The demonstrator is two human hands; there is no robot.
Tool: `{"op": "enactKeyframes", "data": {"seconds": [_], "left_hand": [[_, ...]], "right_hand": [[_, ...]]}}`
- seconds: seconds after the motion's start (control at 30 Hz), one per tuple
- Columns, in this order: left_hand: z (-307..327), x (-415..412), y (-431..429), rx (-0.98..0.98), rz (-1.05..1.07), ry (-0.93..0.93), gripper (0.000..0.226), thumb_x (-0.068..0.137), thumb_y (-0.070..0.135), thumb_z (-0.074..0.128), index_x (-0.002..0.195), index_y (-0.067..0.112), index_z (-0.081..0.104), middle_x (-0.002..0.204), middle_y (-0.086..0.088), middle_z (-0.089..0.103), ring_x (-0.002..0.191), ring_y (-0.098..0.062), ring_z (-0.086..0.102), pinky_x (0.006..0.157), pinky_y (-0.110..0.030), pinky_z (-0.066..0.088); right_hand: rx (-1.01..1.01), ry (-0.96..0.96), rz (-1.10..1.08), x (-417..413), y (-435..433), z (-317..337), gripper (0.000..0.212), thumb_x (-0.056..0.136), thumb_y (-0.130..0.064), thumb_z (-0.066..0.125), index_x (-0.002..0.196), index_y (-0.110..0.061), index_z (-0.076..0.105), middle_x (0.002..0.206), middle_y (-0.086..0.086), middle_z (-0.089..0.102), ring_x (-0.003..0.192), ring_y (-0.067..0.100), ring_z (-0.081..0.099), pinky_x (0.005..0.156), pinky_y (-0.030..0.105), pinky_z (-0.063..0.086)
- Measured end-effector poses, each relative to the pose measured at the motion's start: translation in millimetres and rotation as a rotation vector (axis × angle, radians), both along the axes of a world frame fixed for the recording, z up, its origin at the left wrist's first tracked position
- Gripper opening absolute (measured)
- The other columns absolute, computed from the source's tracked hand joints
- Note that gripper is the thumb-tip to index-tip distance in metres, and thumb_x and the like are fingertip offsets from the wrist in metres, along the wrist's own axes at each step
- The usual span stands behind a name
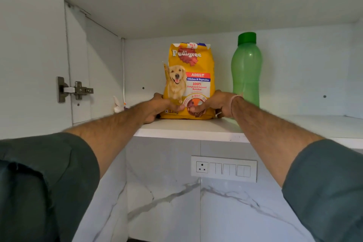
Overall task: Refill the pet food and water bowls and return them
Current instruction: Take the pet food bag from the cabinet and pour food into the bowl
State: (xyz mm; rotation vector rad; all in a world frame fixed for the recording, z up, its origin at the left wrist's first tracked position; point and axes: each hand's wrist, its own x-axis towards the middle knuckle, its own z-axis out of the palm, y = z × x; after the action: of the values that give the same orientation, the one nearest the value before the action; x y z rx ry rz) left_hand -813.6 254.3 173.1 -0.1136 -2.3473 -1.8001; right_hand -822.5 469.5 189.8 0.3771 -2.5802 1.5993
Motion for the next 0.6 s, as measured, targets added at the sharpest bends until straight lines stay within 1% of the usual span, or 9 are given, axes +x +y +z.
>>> {"op": "enactKeyframes", "data": {"seconds": [0.1, 0.17, 0.23, 0.3, 0.33, 0.4, 0.47, 0.53, 0.6], "left_hand": [[-2, 24, -7, 0.03, -0.053, 0.017, 0.117, 0.044, 0.028, 0.1, 0.144, 0.015, 0.04, 0.135, -0.008, 0.063, 0.124, -0.03, 0.06, 0.105, -0.049, 0.052], [-4, 44, -12, 0.042, -0.073, 0.025, 0.116, 0.045, 0.027, 0.099, 0.143, 0.014, 0.04, 0.133, -0.007, 0.064, 0.122, -0.028, 0.062, 0.104, -0.047, 0.053], [-6, 67, -17, 0.051, -0.071, 0.037, 0.114, 0.044, 0.027, 0.099, 0.14, 0.016, 0.039, 0.131, -0.004, 0.063, 0.118, -0.023, 0.061, 0.096, -0.04, 0.056], [-8, 93, -21, 0.045, -0.048, 0.061, 0.112, 0.041, 0.031, 0.098, 0.137, 0.018, 0.04, 0.127, -0.001, 0.062, 0.113, -0.019, 0.06, 0.085, -0.033, 0.053], [-10, 106, -23, 0.044, -0.027, 0.08, 0.113, 0.039, 0.033, 0.099, 0.134, 0.019, 0.041, 0.126, 0.0, 0.062, 0.111, -0.018, 0.059, 0.083, -0.033, 0.051], [-18, 130, -25, 0.084, 0.023, 0.133, 0.108, 0.039, 0.032, 0.1, 0.131, 0.019, 0.044, 0.123, 0.001, 0.063, 0.109, -0.018, 0.061, 0.087, -0.035, 0.052], [-28, 155, -27, 0.163, 0.061, 0.211, 0.097, 0.048, 0.029, 0.097, 0.131, 0.018, 0.047, 0.123, 0.0, 0.065, 0.105, -0.016, 0.063, 0.084, -0.035, 0.053], [-40, 177, -27, 0.269, 0.075, 0.275, 0.095, 0.054, 0.023, 0.096, 0.135, 0.016, 0.049, 0.125, -0.003, 0.067, 0.106, -0.021, 0.067, 0.088, -0.042, 0.057], [-52, 200, -28, 0.348, 0.092, 0.31, 0.088, 0.059, 0.019, 0.096, 0.135, 0.014, 0.051, 0.124, -0.005, 0.069, 0.11, -0.027, 0.068, 0.094, -0.048, 0.057]], "right_hand": [[-0.011, 0.011, 0.06, 24, 2, -6, 0.068, 0.068, -0.022, 0.095, 0.13, -0.017, 0.065, 0.129, 0.007, 0.07, 0.121, 0.028, 0.061, 0.108, 0.047, 0.049], [-0.057, 0.003, 0.11, 44, 2, -11, 0.068, 0.073, -0.022, 0.092, 0.134, -0.016, 0.063, 0.131, 0.008, 0.07, 0.124, 0.029, 0.061, 0.111, 0.047, 0.048], [-0.108, 0.006, 0.162, 67, 1, -16, 0.067, 0.074, -0.022, 0.089, 0.136, -0.016, 0.063, 0.132, 0.009, 0.07, 0.125, 0.03, 0.062, 0.112, 0.048, 0.047], [-0.142, 0.037, 0.19, 93, -3, -20, 0.064, 0.077, -0.021, 0.087, 0.136, -0.016, 0.063, 0.13, 0.009, 0.07, 0.125, 0.03, 0.063, 0.112, 0.048, 0.048], [-0.16, 0.057, 0.197, 107, -6, -21, 0.062, 0.078, -0.019, 0.086, 0.135, -0.015, 0.063, 0.13, 0.009, 0.071, 0.123, 0.029, 0.064, 0.11, 0.048, 0.049], [-0.215, 0.086, 0.206, 135, -13, -23, 0.062, 0.078, -0.015, 0.086, 0.135, -0.015, 0.063, 0.128, 0.009, 0.072, 0.119, 0.028, 0.067, 0.106, 0.048, 0.053], [-0.271, 0.105, 0.205, 164, -22, -25, 0.065, 0.075, -0.013, 0.088, 0.134, -0.015, 0.063, 0.126, 0.01, 0.073, 0.115, 0.026, 0.069, 0.1, 0.046, 0.056], [-0.316, 0.119, 0.186, 191, -31, -30, 0.067, 0.072, -0.013, 0.09, 0.134, -0.016, 0.063, 0.123, 0.008, 0.074, 0.111, 0.026, 0.072, 0.095, 0.046, 0.059], [-0.378, 0.124, 0.156, 215, -40, -40, 0.073, 0.07, -0.012, 0.093, 0.135, -0.013, 0.06, 0.121, 0.009, 0.075, 0.109, 0.028, 0.073, 0.094, 0.051, 0.059]]}}
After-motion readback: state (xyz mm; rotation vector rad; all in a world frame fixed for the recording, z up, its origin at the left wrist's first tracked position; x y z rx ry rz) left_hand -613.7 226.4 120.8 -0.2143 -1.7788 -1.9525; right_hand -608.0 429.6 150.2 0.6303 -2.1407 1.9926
